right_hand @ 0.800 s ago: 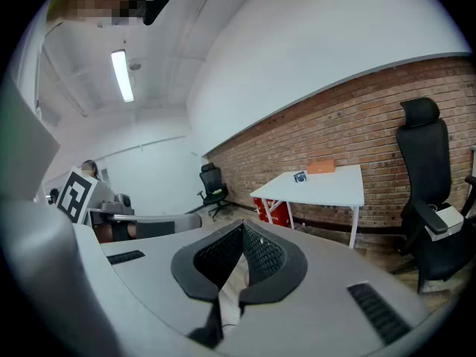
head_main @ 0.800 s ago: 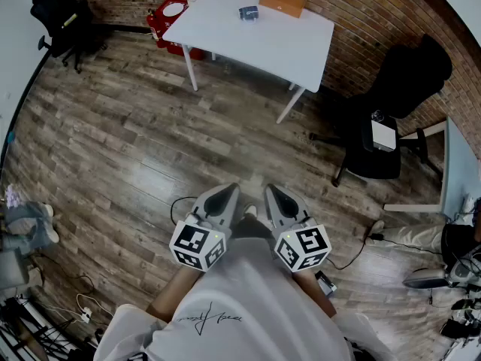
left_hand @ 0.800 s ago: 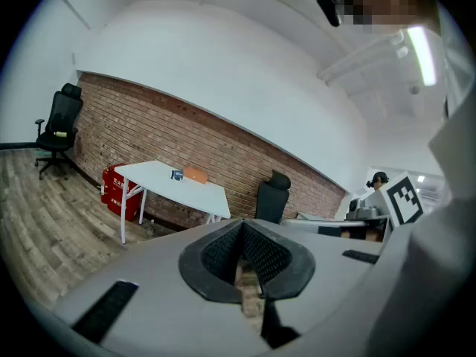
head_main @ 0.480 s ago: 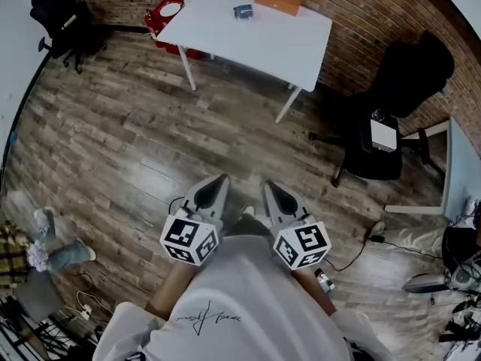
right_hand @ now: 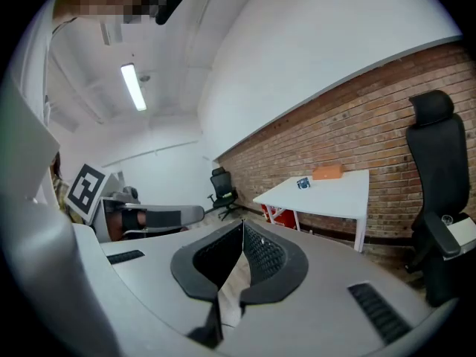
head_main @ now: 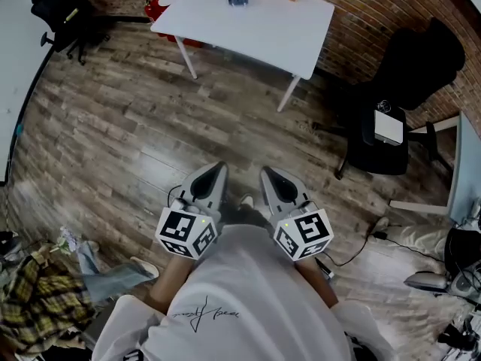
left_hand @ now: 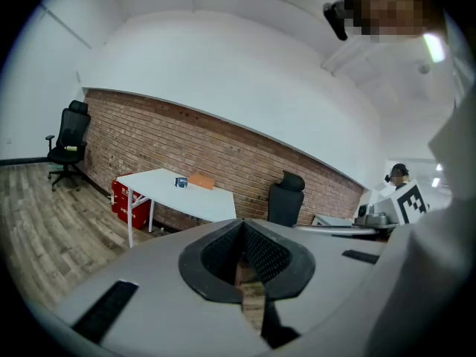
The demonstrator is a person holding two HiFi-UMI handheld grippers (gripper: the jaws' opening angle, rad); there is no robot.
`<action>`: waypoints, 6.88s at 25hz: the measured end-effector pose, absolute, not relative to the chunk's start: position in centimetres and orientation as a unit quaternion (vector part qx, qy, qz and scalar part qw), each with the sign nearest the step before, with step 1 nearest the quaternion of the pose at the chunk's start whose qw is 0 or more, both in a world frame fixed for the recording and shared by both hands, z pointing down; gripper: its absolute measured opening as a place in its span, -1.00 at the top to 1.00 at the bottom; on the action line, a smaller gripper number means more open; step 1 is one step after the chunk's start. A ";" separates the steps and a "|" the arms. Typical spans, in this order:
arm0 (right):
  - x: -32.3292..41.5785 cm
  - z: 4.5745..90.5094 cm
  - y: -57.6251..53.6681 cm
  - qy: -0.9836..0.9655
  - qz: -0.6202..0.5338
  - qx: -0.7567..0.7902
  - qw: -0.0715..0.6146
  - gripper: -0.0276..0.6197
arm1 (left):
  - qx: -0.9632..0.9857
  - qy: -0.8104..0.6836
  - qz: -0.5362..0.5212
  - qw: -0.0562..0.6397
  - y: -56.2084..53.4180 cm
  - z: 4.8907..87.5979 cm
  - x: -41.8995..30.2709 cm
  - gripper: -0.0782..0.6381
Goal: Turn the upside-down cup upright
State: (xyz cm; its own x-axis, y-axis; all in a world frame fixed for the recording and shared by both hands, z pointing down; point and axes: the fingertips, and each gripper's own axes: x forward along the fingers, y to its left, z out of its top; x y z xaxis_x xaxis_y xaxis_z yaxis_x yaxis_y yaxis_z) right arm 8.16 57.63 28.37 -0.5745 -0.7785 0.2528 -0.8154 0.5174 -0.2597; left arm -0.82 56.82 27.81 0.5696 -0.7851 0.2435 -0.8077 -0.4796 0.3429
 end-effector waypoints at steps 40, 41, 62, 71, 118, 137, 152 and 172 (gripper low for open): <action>3.0 28.0 44.4 -0.890 0.186 0.412 0.063 0.85 | 0.871 -0.443 0.034 0.209 42.9 27.6 -0.7 0.76; 2.7 28.0 44.0 -0.889 0.187 0.413 0.064 0.85 | 0.872 -0.442 0.033 0.210 42.5 27.6 -1.0 0.76; -3.8 27.5 36.2 -0.876 0.167 0.447 0.072 0.85 | 0.886 -0.412 0.024 0.212 35.5 27.7 -7.3 0.76; -5.2 27.5 34.8 -0.875 0.168 0.449 0.072 0.85 | 0.884 -0.410 0.018 0.224 33.9 27.2 -9.0 0.76; 4.5 29.9 12.5 -0.863 0.213 0.453 0.075 0.85 | 0.881 -0.397 0.065 0.249 12.9 29.8 0.0 0.76; 6.5 29.3 8.6 -0.871 0.200 0.445 0.059 0.85 | 0.880 -0.411 0.061 0.230 8.5 28.9 1.9 0.76; 6.3 29.3 5.8 -0.868 0.202 0.451 0.062 0.85 | 0.883 -0.407 0.057 0.225 5.3 28.9 1.8 0.76; 5.3 30.0 -0.3 -0.860 0.228 0.451 0.066 0.85 | 0.884 -0.399 0.080 0.232 -0.8 30.4 0.7 0.76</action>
